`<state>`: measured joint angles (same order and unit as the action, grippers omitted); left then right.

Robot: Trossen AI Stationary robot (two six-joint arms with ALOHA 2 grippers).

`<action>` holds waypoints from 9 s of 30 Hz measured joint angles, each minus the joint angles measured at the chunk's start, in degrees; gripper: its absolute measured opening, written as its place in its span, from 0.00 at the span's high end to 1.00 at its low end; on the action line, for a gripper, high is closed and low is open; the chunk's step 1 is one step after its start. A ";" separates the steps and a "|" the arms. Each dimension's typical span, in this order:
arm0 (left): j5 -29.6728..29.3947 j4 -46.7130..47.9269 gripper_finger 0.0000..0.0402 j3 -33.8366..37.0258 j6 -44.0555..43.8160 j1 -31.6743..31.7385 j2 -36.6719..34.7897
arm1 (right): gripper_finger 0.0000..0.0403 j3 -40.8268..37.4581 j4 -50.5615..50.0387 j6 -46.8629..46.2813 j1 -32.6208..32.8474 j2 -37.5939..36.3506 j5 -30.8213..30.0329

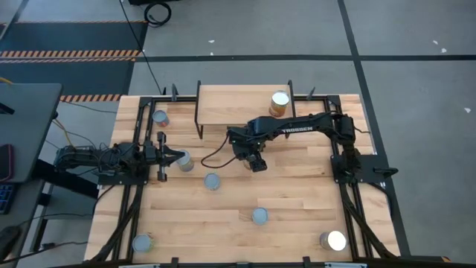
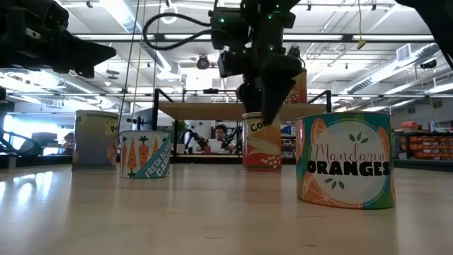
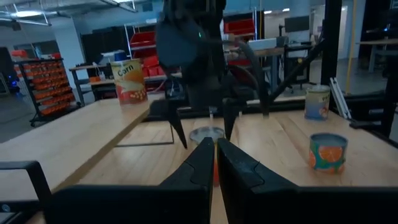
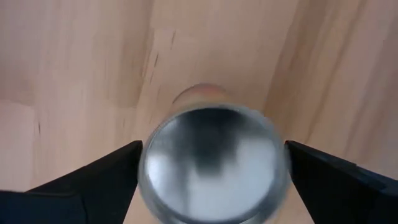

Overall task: Pick and place cans onto a shelf
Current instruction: Put the large canned corn on the shelf aligned with the other large canned corn, then put the bottom canned peaches on the shelf

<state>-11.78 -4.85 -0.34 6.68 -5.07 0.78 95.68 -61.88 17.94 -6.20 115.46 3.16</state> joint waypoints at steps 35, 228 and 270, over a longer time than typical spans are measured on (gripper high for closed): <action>-0.01 0.17 0.93 -0.02 0.00 -0.01 0.09 | 0.23 37.53 -20.79 -46.89 -20.44 -3.10 -22.25; 0.01 0.37 0.93 0.00 0.00 0.00 0.39 | 0.21 -15.04 -4.53 -58.70 43.69 -18.91 -0.04; -5.29 -16.66 0.93 -0.02 -39.95 0.01 0.33 | 0.18 34.38 -21.45 -49.97 -15.28 -0.67 -13.91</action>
<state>-17.07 -21.51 -0.36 -33.28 -5.06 1.10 130.06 -83.33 -32.03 -21.47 114.79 -10.75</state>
